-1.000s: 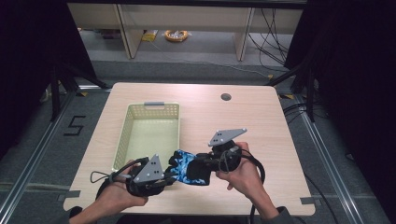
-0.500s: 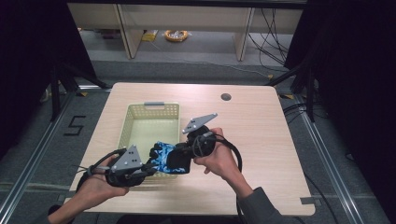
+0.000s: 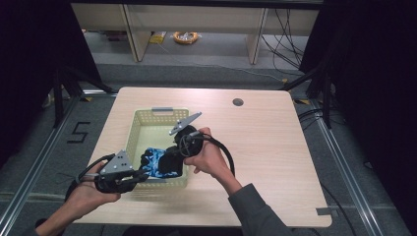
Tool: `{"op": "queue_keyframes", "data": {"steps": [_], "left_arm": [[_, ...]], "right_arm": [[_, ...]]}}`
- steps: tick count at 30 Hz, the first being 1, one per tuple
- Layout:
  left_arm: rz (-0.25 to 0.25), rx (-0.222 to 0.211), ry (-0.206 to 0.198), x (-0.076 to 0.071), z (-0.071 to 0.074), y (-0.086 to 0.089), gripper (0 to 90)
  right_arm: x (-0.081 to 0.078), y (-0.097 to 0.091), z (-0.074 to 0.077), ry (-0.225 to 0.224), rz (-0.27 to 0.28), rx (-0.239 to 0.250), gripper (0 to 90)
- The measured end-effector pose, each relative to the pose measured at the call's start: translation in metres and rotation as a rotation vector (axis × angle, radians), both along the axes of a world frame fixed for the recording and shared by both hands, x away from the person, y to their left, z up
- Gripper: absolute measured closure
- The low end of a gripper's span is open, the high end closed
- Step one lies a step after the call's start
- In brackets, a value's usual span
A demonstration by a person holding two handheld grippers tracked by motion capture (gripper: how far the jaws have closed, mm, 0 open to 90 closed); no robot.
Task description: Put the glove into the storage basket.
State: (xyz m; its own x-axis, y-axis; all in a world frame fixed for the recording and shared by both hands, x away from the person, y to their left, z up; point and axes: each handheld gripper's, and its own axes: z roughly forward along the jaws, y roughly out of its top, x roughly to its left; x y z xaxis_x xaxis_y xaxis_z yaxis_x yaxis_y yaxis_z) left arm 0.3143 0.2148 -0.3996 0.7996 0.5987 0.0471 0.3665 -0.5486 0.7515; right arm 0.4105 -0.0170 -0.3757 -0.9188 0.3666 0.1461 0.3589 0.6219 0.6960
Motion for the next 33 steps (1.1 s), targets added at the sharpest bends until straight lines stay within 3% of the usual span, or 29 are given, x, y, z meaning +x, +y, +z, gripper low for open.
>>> {"op": "queue_keyframes", "data": {"steps": [13, 22, 33], "left_arm": [[0.030, 0.016, 0.048, 0.016, -0.018, 0.013, 81.8], [0.045, 0.016, 0.077, 0.026, -0.025, 0.017, 81.6], [0.045, 0.020, 0.109, 0.028, -0.032, 0.018, 80.5]], "right_arm": [[0.023, 0.024, -0.024, 0.041, 0.021, -0.037, 82.3], [0.036, 0.031, -0.033, 0.048, 0.028, -0.052, 82.3], [0.039, 0.042, -0.047, 0.076, 0.046, -0.110, 82.2]]}}
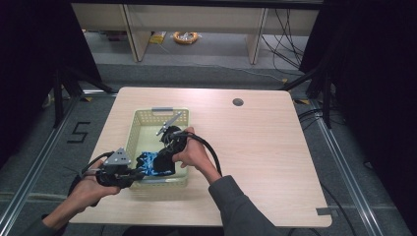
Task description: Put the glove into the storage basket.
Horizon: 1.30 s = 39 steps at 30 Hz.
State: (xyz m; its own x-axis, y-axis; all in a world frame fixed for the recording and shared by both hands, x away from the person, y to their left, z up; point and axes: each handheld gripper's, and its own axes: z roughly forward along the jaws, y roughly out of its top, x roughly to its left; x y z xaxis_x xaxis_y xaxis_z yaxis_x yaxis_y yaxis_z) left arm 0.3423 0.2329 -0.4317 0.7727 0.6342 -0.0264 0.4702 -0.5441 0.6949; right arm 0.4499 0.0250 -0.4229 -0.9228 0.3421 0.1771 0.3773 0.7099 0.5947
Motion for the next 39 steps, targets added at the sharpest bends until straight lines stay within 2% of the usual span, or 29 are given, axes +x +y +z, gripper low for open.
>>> {"op": "queue_keyframes", "data": {"steps": [1, 2, 5, 7, 10, 11, 14, 16, 17, 18, 19, 20, 21, 24, 25, 28, 29, 31, 32, 33, 34, 36, 37, 38, 39], "left_arm": [[-0.003, -0.001, -0.002, 0.001, 0.000, 0.000, 80.1], [0.021, -0.010, 0.003, 0.000, 0.000, 0.000, 79.4], [0.000, -0.007, 0.009, 0.001, 0.001, 0.001, 76.6], [0.008, -0.028, 0.015, 0.001, 0.002, 0.001, 73.5], [0.002, -0.023, 0.007, 0.000, 0.004, 0.001, 72.0], [0.020, -0.036, -0.001, 0.001, 0.006, 0.002, 69.7], [0.018, -0.057, -0.014, 0.000, 0.011, 0.003, 68.3], [0.019, -0.070, -0.023, -0.001, 0.014, 0.002, 67.7], [0.014, -0.071, -0.025, -0.002, 0.016, 0.002, 67.2], [0.010, -0.070, -0.029, -0.003, 0.016, 0.001, 66.5], [0.023, -0.088, -0.029, -0.004, 0.017, -0.001, 65.4], [0.005, -0.086, -0.030, -0.005, 0.018, -0.001, 64.2], [0.006, -0.096, -0.036, -0.007, 0.018, -0.004, 63.4], [0.021, -0.137, -0.024, -0.013, 0.017, -0.010, 56.4], [-0.013, -0.112, -0.035, -0.014, 0.018, -0.010, 55.4], [0.007, -0.142, -0.029, -0.020, 0.016, -0.016, 50.4], [0.000, -0.152, -0.031, -0.022, 0.016, -0.017, 49.6], [-0.011, -0.146, -0.036, -0.025, 0.017, -0.018, 48.2], [0.004, -0.166, -0.037, -0.027, 0.016, -0.020, 46.3], [0.006, -0.177, -0.036, -0.028, 0.016, -0.022, 45.6], [-0.012, -0.164, -0.039, -0.029, 0.016, -0.022, 45.5], [0.005, -0.193, -0.039, -0.032, 0.015, -0.025, 44.7], [-0.009, -0.184, -0.036, -0.033, 0.015, -0.025, 43.9], [0.012, -0.195, -0.027, -0.035, 0.014, -0.027, 43.3], [-0.005, -0.199, -0.030, -0.036, 0.013, -0.027, 43.0]], "right_arm": [[0.000, 0.001, -0.002, 0.003, -0.002, -0.008, 82.2], [0.000, 0.002, -0.003, 0.010, -0.002, -0.013, 82.2], [0.001, 0.004, -0.008, 0.027, -0.008, -0.030, 82.2], [0.004, 0.005, -0.013, 0.003, 0.029, -0.035, 82.3], [0.002, 0.007, -0.017, 0.045, -0.006, -0.059, 82.3], [0.003, 0.007, -0.018, 0.035, 0.006, -0.065, 82.3], [0.002, 0.009, -0.020, 0.042, -0.014, -0.089, 82.3], [0.002, 0.010, -0.022, 0.025, -0.006, -0.100, 82.3], [0.001, 0.010, -0.022, 0.039, -0.021, -0.102, 82.3], [0.002, 0.010, -0.022, 0.035, -0.015, -0.104, 82.2], [0.001, 0.010, -0.022, 0.041, -0.020, -0.106, 82.2], [0.001, 0.010, -0.022, 0.042, -0.022, -0.110, 82.0], [0.002, 0.010, -0.022, 0.025, -0.011, -0.113, 81.9], [0.001, 0.011, -0.022, 0.026, -0.019, -0.125, 81.2], [0.001, 0.011, -0.023, 0.025, -0.021, -0.128, 80.7], [0.002, 0.012, -0.023, 0.014, -0.016, -0.127, 79.8], [0.000, 0.012, -0.023, 0.033, -0.041, -0.133, 79.7], [0.000, 0.012, -0.023, 0.029, -0.050, -0.143, 78.6], [0.001, 0.012, -0.024, 0.030, -0.052, -0.143, 76.9], [0.002, 0.011, -0.024, 0.026, -0.045, -0.140, 76.4], [0.002, 0.011, -0.024, 0.024, -0.042, -0.141, 76.4], [0.002, 0.011, -0.024, 0.017, -0.041, -0.147, 76.3], [0.002, 0.010, -0.023, 0.018, -0.047, -0.150, 76.0], [0.003, 0.009, -0.023, 0.010, -0.029, -0.148, 76.0], [0.005, 0.009, -0.024, -0.010, -0.007, -0.143, 75.9]]}}
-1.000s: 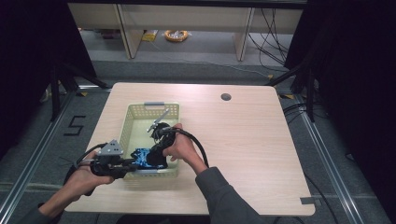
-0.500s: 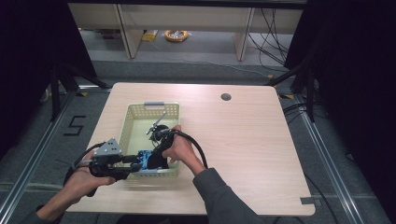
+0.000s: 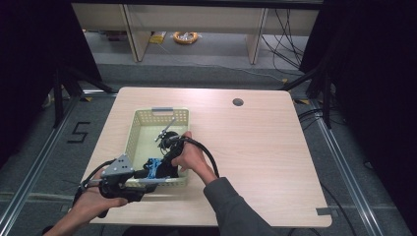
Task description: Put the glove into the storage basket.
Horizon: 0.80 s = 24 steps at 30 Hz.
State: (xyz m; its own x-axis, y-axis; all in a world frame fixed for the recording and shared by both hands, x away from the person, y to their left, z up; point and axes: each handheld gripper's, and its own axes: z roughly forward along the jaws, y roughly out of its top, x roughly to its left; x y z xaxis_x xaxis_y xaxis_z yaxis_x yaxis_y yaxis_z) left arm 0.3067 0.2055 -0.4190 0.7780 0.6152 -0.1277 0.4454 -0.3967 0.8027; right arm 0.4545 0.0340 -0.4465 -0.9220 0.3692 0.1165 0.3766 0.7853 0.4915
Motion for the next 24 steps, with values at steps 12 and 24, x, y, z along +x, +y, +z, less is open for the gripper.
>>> {"op": "queue_keyframes", "data": {"steps": [12, 24], "left_arm": [[-0.025, -0.007, -0.025, -0.015, -0.004, -0.011, 40.7], [-0.060, -0.032, 0.015, -0.022, -0.018, -0.019, 34.8]], "right_arm": [[-0.001, -0.002, 0.005, -0.005, -0.042, 0.009, 69.9], [-0.008, -0.009, 0.019, -0.041, -0.052, 0.055, 58.9]]}}
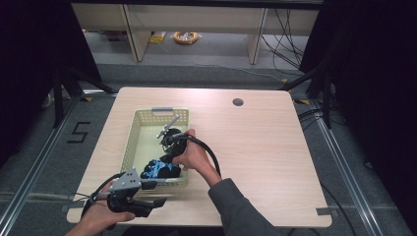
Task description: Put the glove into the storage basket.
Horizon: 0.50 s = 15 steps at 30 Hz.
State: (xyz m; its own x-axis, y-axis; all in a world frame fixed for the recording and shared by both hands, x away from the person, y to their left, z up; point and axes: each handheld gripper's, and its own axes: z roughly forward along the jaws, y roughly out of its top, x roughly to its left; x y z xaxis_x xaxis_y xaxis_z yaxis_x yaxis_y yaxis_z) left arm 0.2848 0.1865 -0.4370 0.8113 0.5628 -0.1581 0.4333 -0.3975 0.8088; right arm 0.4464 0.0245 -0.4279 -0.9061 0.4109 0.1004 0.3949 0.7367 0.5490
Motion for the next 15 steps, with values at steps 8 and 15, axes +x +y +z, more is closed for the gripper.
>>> {"op": "queue_keyframes", "data": {"steps": [8, 15], "left_arm": [[0.005, -0.053, 0.000, -0.001, -0.009, -0.003, 32.7], [0.014, -0.052, 0.000, -0.005, -0.014, -0.008, 31.4]], "right_arm": [[-0.011, -0.010, 0.013, -0.030, -0.021, 0.077, 49.8], [-0.025, -0.027, 0.027, -0.050, -0.071, 0.147, 43.9]]}}
